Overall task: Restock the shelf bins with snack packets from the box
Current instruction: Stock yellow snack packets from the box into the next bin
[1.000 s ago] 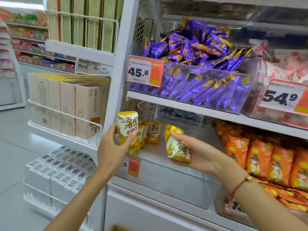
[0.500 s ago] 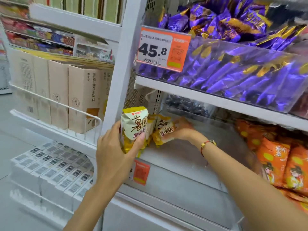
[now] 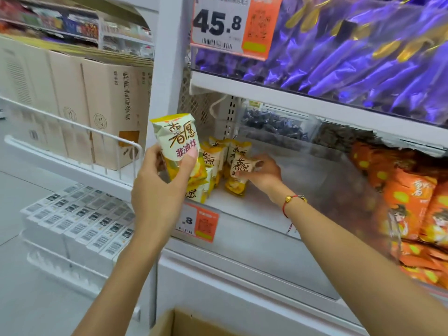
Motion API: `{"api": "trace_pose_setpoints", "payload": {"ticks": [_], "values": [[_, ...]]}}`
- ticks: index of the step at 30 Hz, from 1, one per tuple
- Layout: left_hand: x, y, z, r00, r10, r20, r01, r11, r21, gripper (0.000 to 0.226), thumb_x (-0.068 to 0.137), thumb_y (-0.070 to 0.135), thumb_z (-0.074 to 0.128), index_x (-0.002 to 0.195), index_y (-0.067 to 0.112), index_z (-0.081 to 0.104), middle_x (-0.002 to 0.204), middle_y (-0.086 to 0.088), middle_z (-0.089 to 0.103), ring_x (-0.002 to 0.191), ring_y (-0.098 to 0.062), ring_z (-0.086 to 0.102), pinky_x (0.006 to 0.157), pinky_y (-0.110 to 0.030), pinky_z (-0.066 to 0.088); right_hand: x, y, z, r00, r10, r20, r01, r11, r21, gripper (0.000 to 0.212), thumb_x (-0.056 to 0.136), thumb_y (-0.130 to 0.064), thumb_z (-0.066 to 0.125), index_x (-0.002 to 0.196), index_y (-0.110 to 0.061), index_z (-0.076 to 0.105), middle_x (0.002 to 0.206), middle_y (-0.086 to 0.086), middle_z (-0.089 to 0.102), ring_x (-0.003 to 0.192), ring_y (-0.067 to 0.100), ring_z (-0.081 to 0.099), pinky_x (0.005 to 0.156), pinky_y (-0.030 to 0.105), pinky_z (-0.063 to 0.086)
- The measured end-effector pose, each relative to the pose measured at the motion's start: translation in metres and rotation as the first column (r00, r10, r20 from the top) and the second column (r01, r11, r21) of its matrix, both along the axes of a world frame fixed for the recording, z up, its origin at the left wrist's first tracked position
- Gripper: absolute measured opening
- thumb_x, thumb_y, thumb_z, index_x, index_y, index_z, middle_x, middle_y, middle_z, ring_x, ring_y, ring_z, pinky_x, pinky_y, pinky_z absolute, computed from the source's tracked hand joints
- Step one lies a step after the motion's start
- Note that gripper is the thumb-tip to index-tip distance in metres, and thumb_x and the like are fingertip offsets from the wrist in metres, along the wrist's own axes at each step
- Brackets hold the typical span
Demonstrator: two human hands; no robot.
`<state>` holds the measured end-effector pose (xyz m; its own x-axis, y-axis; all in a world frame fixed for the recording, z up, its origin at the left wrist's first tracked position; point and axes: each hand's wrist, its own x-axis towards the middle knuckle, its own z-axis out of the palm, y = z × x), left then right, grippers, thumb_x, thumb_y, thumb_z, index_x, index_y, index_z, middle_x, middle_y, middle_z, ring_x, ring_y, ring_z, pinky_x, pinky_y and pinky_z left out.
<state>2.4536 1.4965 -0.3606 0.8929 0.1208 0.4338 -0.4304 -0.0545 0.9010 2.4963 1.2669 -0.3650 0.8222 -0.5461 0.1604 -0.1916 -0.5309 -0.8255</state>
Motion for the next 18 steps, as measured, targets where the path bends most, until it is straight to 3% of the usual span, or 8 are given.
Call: {"api": "trace_pose_setpoints", "payload": {"ticks": [4, 7, 10, 13, 18], "values": [[-0.002, 0.001, -0.001, 1.0, -0.015, 0.003, 0.015, 1.0, 0.009, 0.046, 0.07, 0.069, 0.057, 0.106, 0.039, 0.056, 0.096, 0.027, 0.064, 0.091, 0.008, 0.059, 0.086, -0.037, 0.052, -0.002, 0.0, 0.0, 0.995, -0.025, -0.096, 0.038, 0.989, 0.142, 0.043, 0.064, -0.029, 0.089, 0.088, -0.015, 0.057, 0.104, 0.007, 0.067, 0.088, 0.022, 0.068, 0.079, 0.041, 0.059], [-0.002, 0.002, -0.002, 1.0, -0.019, 0.001, 0.019, 1.0, 0.02, 0.039, 0.073, 0.065, 0.056, 0.104, 0.042, 0.053, 0.092, 0.031, 0.062, 0.088, 0.016, 0.056, 0.082, -0.032, 0.051, -0.003, 0.002, 0.004, 0.996, 0.018, -0.09, -0.013, 0.998, 0.055, 0.031, 0.066, -0.026, 0.088, 0.075, -0.019, 0.058, 0.102, 0.007, 0.07, 0.09, 0.023, 0.069, 0.08, 0.041, 0.059], [-0.002, 0.002, -0.002, 1.0, -0.028, 0.005, 0.028, 0.999, 0.026, 0.04, 0.074, 0.065, 0.057, 0.106, 0.042, 0.053, 0.093, 0.031, 0.061, 0.088, 0.018, 0.056, 0.081, -0.028, 0.051, 0.0, 0.005, 0.001, 0.999, 0.035, -0.015, -0.035, 0.999, -0.029, 0.041, 0.066, -0.029, 0.087, 0.096, -0.018, 0.062, 0.108, 0.006, 0.07, 0.097, 0.022, 0.067, 0.084, 0.042, 0.057], [-0.002, 0.004, -0.004, 0.999, -0.032, 0.026, 0.031, 0.999, 0.04, 0.035, 0.078, 0.061, 0.06, 0.107, 0.042, 0.053, 0.092, 0.033, 0.061, 0.087, 0.02, 0.055, 0.078, -0.026, 0.05, 0.003, 0.009, -0.004, 1.0, 0.026, -0.004, -0.027, 0.997, -0.076, 0.05, 0.074, -0.029, 0.082, 0.115, -0.014, 0.059, 0.109, 0.0, 0.066, 0.101, 0.019, 0.064, 0.087, 0.033, 0.053], [-0.002, 0.003, -0.003, 0.999, -0.033, 0.004, 0.033, 0.998, 0.046, 0.03, 0.074, 0.064, 0.058, 0.099, 0.048, 0.05, 0.086, 0.043, 0.058, 0.087, 0.023, 0.053, 0.081, -0.027, 0.05, 0.008, 0.013, -0.01, 0.999, 0.031, -0.033, -0.031, 0.999, 0.007, 0.06, 0.07, -0.026, 0.083, 0.119, -0.017, 0.049, 0.117, 0.003, 0.065, 0.105, 0.021, 0.062, 0.088, 0.037, 0.054]]}}
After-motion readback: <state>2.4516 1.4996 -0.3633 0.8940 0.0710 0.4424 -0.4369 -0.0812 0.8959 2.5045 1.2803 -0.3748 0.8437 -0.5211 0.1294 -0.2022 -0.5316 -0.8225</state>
